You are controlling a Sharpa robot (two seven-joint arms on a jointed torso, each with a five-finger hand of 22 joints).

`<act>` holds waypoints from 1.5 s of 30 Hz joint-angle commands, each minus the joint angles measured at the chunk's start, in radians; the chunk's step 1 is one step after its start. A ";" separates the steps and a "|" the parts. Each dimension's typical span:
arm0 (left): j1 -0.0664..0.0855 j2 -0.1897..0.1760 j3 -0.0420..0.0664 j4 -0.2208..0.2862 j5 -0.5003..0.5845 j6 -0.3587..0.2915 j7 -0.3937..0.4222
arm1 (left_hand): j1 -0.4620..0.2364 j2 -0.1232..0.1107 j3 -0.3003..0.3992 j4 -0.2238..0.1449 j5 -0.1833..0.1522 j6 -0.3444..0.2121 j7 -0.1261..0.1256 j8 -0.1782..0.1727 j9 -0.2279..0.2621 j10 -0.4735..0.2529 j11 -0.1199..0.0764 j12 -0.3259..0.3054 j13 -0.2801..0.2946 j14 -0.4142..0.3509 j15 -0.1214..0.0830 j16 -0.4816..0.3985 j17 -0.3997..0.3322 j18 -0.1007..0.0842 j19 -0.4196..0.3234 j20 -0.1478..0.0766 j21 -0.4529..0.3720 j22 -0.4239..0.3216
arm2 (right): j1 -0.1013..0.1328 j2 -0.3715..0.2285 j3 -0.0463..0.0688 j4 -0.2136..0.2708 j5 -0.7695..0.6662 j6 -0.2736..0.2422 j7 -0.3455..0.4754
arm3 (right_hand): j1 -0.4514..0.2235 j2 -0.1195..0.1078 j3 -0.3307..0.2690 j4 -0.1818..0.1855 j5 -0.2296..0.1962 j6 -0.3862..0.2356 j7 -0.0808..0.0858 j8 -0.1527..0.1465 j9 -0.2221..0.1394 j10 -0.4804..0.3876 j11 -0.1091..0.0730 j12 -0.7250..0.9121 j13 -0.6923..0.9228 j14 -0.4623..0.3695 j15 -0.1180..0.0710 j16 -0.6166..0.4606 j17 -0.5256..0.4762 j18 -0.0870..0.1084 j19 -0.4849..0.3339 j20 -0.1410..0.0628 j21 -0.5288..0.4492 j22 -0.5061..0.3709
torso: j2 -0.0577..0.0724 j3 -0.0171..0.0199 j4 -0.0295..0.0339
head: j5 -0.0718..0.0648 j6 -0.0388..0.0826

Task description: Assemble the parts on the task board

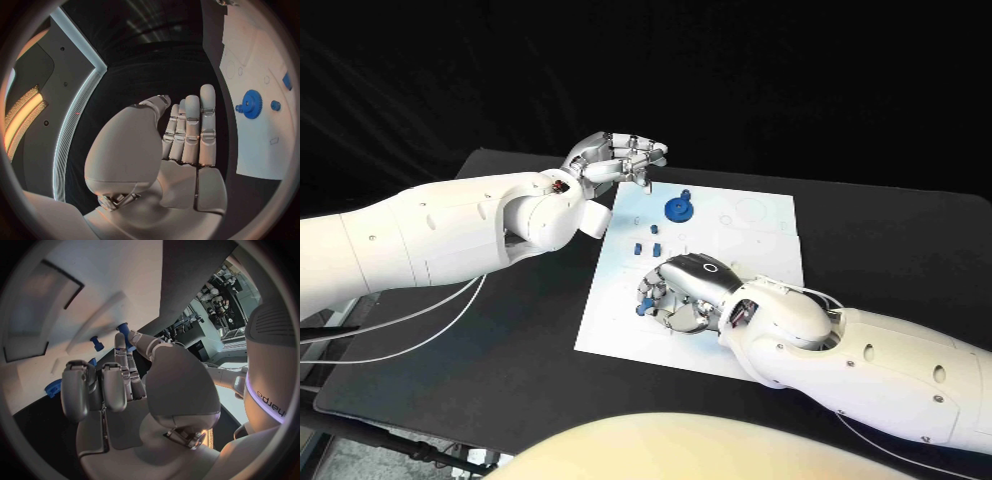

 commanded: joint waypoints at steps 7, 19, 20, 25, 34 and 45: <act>0.001 0.001 0.001 0.002 0.004 0.017 0.006 | -0.006 -0.005 0.010 -0.003 0.002 -0.006 -0.004 0.006 0.002 -0.010 0.002 0.008 0.003 -0.006 0.001 -0.005 -0.002 0.006 -0.007 0.000 -0.006 -0.002 | -0.005 0.015 -0.002 -0.007 -0.055 0.023 -0.045 | 0.002 0.010 0.003 0.000 0.005 0.002 0.001 0.031 0.046 0.000 0.005 -0.005 0.000 0.036 -0.003 0.004 -0.003 -0.006 0.030 -0.007 -0.005 0.199 | 0.000 -0.0002 -0.0003 | 0.000 -0.001; 0.001 -0.001 0.001 0.003 0.004 0.018 0.005 | -0.007 -0.005 0.010 -0.003 0.002 -0.006 -0.004 0.006 0.002 -0.011 0.001 0.010 0.003 -0.006 0.001 -0.005 -0.003 0.006 -0.007 0.000 -0.006 -0.002 | -0.006 0.021 -0.003 -0.006 -0.065 0.029 -0.053 | -0.033 -0.028 -0.006 0.009 0.027 -0.094 0.017 -0.030 0.026 -0.021 0.017 -0.020 0.003 0.036 0.008 0.005 -0.005 -0.004 0.027 0.003 -0.015 0.198 | -0.001 -0.0003 -0.0010 | -0.001 -0.002; 0.001 -0.001 0.001 0.003 0.004 0.018 0.005 | -0.007 -0.005 0.010 -0.003 0.002 -0.006 -0.004 0.006 0.002 -0.011 0.001 0.010 0.003 -0.006 0.001 -0.005 -0.003 0.006 -0.007 0.000 -0.006 -0.002 | -0.006 0.020 -0.003 -0.006 -0.065 0.026 -0.053 | -0.033 -0.029 -0.006 0.009 0.027 -0.097 0.016 -0.032 0.026 -0.021 0.016 -0.020 0.004 0.036 0.008 0.005 -0.005 -0.004 0.027 0.003 -0.016 0.198 | -0.001 -0.0003 -0.0010 | -0.001 -0.002; 0.001 -0.002 0.001 0.003 0.004 0.018 0.005 | -0.007 -0.005 0.010 -0.003 0.002 -0.006 -0.004 0.006 0.002 -0.011 0.001 0.010 0.003 -0.006 0.001 -0.005 -0.003 0.006 -0.007 0.000 -0.006 -0.002 | -0.006 0.016 -0.003 -0.002 -0.065 0.004 -0.050 | -0.038 -0.040 -0.010 0.011 0.026 -0.123 0.017 -0.050 0.020 -0.020 0.012 -0.020 0.006 0.035 0.004 0.006 -0.005 -0.004 0.028 0.001 -0.016 0.198 | -0.001 0.0001 -0.0006 | -0.003 -0.001; 0.001 -0.004 0.001 0.002 0.004 0.018 0.004 | -0.007 -0.005 0.010 -0.003 0.002 -0.006 -0.004 0.006 0.002 -0.011 0.001 0.010 0.003 -0.006 0.001 -0.005 -0.003 0.006 -0.007 0.000 -0.006 -0.002 | -0.006 -0.010 -0.002 0.037 -0.062 -0.054 -0.028 | -0.052 -0.065 -0.026 0.017 0.028 -0.180 0.013 -0.086 0.007 -0.016 0.006 -0.020 0.010 0.036 -0.001 0.006 -0.006 -0.004 0.029 -0.004 -0.014 0.200 | 0.000 0.0006 -0.0011 | -0.004 0.000; 0.001 -0.009 0.001 0.003 0.004 0.017 0.004 | -0.007 -0.005 0.010 -0.003 0.002 -0.006 -0.004 0.006 0.002 -0.011 0.001 0.010 0.003 -0.006 0.001 -0.005 -0.003 0.006 -0.007 0.000 -0.006 -0.002 | 0.005 -0.079 0.005 0.112 -0.045 -0.093 -0.023 | -0.045 -0.061 -0.025 0.016 0.033 -0.159 0.017 -0.077 0.010 -0.004 0.005 -0.015 0.015 0.036 -0.003 0.007 -0.005 -0.006 0.032 -0.006 -0.009 0.202 | -0.002 -0.0001 -0.0043 | -0.013 0.006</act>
